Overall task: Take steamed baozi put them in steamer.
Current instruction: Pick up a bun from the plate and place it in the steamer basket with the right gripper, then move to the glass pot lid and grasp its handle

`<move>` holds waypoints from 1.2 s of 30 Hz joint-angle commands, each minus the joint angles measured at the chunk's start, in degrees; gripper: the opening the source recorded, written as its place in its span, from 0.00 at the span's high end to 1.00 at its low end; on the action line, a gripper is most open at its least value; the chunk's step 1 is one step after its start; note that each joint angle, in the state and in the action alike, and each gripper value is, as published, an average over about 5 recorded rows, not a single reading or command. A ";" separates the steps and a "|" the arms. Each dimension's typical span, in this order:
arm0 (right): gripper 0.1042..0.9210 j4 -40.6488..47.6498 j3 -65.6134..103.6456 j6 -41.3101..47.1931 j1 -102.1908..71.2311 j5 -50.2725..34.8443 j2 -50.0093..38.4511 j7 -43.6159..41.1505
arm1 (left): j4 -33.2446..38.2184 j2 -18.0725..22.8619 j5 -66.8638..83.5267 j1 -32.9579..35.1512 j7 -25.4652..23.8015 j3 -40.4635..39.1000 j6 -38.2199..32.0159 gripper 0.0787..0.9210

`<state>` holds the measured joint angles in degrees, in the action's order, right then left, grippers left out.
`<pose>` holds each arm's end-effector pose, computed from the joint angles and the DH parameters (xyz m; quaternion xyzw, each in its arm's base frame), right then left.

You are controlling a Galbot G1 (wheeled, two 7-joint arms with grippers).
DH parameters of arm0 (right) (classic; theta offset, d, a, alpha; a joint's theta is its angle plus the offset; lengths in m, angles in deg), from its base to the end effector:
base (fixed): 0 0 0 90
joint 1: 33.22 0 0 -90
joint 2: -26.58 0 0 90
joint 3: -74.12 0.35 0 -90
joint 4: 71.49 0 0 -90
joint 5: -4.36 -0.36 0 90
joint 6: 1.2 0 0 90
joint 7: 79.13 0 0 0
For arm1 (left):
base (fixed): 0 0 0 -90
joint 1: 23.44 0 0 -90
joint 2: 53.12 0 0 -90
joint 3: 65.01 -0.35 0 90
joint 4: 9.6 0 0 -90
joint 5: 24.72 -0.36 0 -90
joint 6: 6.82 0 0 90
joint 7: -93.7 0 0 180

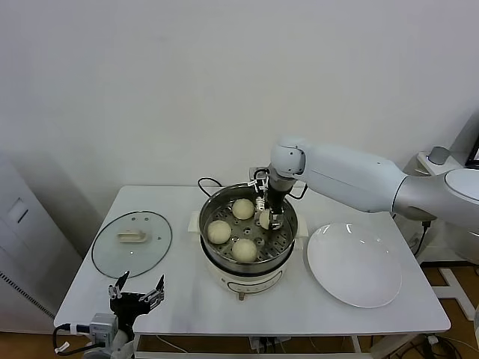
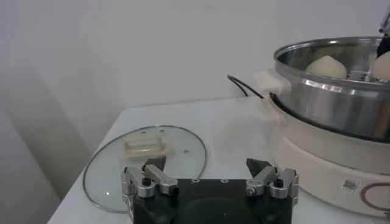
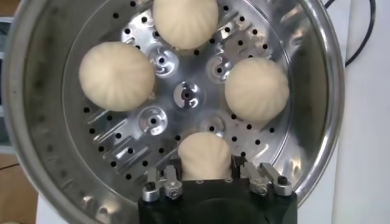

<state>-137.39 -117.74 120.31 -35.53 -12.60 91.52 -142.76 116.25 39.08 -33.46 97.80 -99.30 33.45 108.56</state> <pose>0.5832 0.0808 -0.0911 0.5128 -0.5272 0.5392 0.4103 0.1738 0.0376 -0.2700 -0.0159 -0.9791 -0.0602 0.1936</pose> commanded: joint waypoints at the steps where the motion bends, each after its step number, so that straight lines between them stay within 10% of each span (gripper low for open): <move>1: 0.27 -0.71 0.59 0.21 0.29 0.26 -1.15 0.86 | 0.07 2.79 0.01 -0.02 -0.02 -0.04 0.03 0.12; 11: 0.12 -10.43 13.32 -1.49 0.64 -2.28 -14.04 2.02 | 2.57 2.81 2.59 0.31 -0.25 0.83 0.45 0.12; 22: 0.12 -22.28 57.86 -12.10 -33.15 -11.68 -29.47 26.10 | 4.05 2.81 9.49 -0.02 2.49 1.67 -3.75 0.12; 36: 0.12 -25.28 112.67 -29.16 -84.02 -13.26 -4.60 41.31 | 1.05 1.00 5.84 -2.60 2.84 0.88 -9.38 0.12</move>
<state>-159.05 -41.51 102.33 -87.31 -23.62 75.22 -113.63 118.96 39.08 -25.94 96.52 -96.74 34.16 102.34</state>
